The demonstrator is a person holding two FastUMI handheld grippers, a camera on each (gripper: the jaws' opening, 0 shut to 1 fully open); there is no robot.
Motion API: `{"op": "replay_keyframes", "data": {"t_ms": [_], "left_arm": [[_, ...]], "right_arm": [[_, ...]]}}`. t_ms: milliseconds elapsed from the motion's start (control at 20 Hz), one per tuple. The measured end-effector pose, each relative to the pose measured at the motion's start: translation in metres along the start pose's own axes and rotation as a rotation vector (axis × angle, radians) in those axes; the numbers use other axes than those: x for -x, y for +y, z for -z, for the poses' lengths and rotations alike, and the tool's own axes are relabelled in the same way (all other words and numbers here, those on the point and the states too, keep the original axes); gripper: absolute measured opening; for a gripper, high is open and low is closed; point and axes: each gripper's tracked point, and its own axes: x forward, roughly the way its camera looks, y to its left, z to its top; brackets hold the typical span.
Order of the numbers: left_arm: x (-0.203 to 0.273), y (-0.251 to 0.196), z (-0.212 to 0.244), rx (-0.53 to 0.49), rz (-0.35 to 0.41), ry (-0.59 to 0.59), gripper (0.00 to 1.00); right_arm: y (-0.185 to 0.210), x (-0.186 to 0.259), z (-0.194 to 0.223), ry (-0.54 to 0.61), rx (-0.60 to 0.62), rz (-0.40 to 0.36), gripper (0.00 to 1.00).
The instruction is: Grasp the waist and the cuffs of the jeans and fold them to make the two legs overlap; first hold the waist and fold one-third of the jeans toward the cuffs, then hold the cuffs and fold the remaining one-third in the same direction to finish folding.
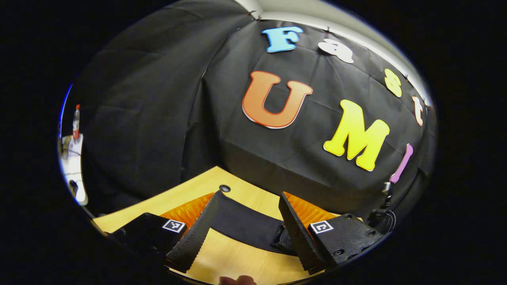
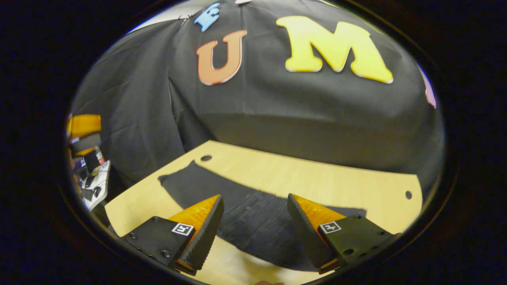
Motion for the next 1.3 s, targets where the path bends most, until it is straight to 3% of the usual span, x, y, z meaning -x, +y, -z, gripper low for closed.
{"op": "replay_keyframes", "data": {"t_ms": [100, 250, 450, 650, 700, 750, 850, 1000, 1300], "left_arm": [[-0.018, 0.018, 0.014, 0.106, -0.017, 0.034, 0.99], [-0.043, 0.044, 0.049, 0.303, -0.061, 0.105, 0.99], [-0.076, 0.072, 0.099, 0.526, -0.103, 0.255, 0.99], [-0.102, 0.099, 0.116, 0.708, -0.122, 0.305, 0.99], [-0.109, 0.101, 0.115, 0.764, -0.123, 0.308, 0.99], [-0.117, 0.105, 0.117, 0.804, -0.128, 0.307, 0.99], [-0.129, 0.117, 0.124, 0.84, -0.16, 0.309, 0.99], [-0.14, 0.13, 0.136, 0.872, -0.212, 0.322, 0.98], [-0.165, 0.129, 0.127, 0.919, -0.136, 0.274, 0.97]], "right_arm": [[-0.009, 0.014, -0.028, -0.061, -0.009, 0.01, 0.94], [-0.025, 0.034, -0.061, -0.135, -0.041, 0.046, 1.0], [-0.048, 0.068, -0.094, -0.222, -0.04, 0.1, 0.98], [-0.071, 0.097, -0.116, -0.268, -0.056, 0.143, 0.94], [-0.079, 0.105, -0.12, -0.276, -0.064, 0.157, 1.0], [-0.089, 0.115, -0.125, -0.288, -0.069, 0.176, 0.94], [-0.11, 0.135, -0.138, -0.314, -0.074, 0.221, 0.99], [-0.133, 0.166, -0.163, -0.373, -0.1, 0.269, 0.93], [-0.161, 0.203, -0.191, -0.454, -0.091, 0.327, 0.93]]}}
